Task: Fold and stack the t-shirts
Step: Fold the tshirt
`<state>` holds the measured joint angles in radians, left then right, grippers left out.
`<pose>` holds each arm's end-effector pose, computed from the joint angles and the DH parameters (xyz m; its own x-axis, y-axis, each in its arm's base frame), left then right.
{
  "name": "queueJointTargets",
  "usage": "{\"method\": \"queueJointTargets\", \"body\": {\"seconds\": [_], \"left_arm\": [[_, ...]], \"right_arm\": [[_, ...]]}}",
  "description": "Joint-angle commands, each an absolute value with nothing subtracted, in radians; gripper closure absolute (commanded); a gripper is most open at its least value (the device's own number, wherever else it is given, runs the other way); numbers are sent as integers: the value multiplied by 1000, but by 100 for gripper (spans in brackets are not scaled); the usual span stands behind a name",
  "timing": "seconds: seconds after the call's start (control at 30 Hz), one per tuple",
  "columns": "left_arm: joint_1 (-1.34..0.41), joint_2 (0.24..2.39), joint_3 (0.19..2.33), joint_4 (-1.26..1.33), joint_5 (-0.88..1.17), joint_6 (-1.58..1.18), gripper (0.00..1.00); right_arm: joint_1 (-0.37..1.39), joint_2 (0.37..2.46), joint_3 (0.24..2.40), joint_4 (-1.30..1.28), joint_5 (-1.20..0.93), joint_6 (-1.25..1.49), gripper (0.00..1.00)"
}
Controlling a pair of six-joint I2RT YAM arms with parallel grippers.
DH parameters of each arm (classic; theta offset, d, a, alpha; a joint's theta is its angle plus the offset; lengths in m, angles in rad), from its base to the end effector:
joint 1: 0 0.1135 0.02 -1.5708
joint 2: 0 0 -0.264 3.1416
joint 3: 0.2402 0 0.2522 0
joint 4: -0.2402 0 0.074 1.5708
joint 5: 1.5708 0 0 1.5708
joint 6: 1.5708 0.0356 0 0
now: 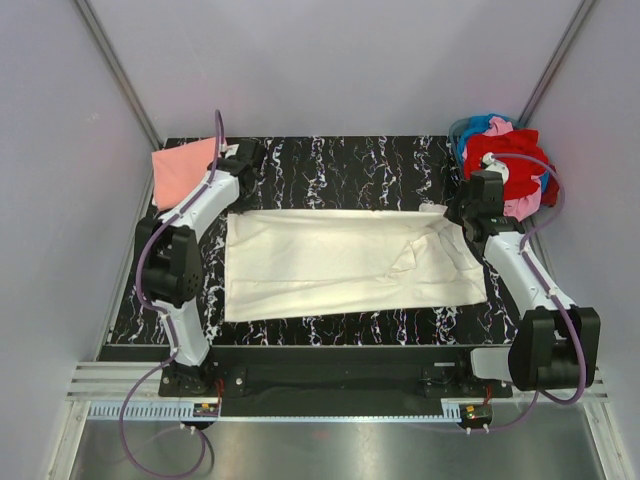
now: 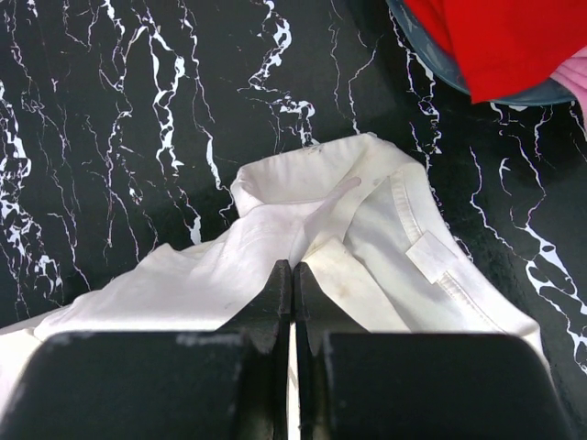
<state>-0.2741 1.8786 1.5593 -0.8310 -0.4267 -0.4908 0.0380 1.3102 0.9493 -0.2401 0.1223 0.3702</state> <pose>0.3841 -0.0927 0.2480 -0.8146 -0.2167 -0.5381 -0.3403 0.9297 0.1408 0.2925 0.0068 0.2764 -0.5040 0.3402 -0.7939 0.2630 0.9360 0.2341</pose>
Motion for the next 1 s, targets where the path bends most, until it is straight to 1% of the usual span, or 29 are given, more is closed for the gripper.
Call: {"method": "queueJointTargets", "body": {"seconds": [0.0,0.2,0.37,0.53,0.63,0.67,0.7,0.73,0.77,0.8,0.83,0.87,0.97], "left_arm": [[-281,1835,1557,-810,-544,-448,100],[-298,1842,1560,-844,-578,-456,100],[-314,1763,1431,-813,-577,-489,100],[-333,1681,1252,-758,-577,-540,91],[-339,1629,1160,-759,-580,-586,77],[-341,1609,1135,-758,-580,-612,57],[-341,1586,1111,-746,-578,-621,47],[-341,1536,1070,-736,-565,-624,40],[-341,1514,1054,-727,-561,-623,34],[-341,1493,1043,-724,-561,-624,28],[-341,1465,1042,-730,-568,-626,26],[-341,1457,1046,-739,-572,-620,25],[-341,1466,1089,-747,-575,-606,25]], "right_arm": [[31,1275,948,-239,173,354,100],[29,1292,943,-264,192,374,100],[23,1313,928,-310,262,405,100],[6,1292,878,-374,348,482,100],[6,1269,836,-440,417,577,100],[-27,1266,816,-443,410,586,100],[-34,1264,810,-442,393,597,92],[-50,1269,804,-443,378,601,49],[-55,1270,807,-448,367,604,36],[-57,1270,810,-456,374,617,26],[-57,1263,814,-465,376,618,23],[-57,1253,818,-465,370,609,24],[-55,1209,818,-463,307,610,28]]}}
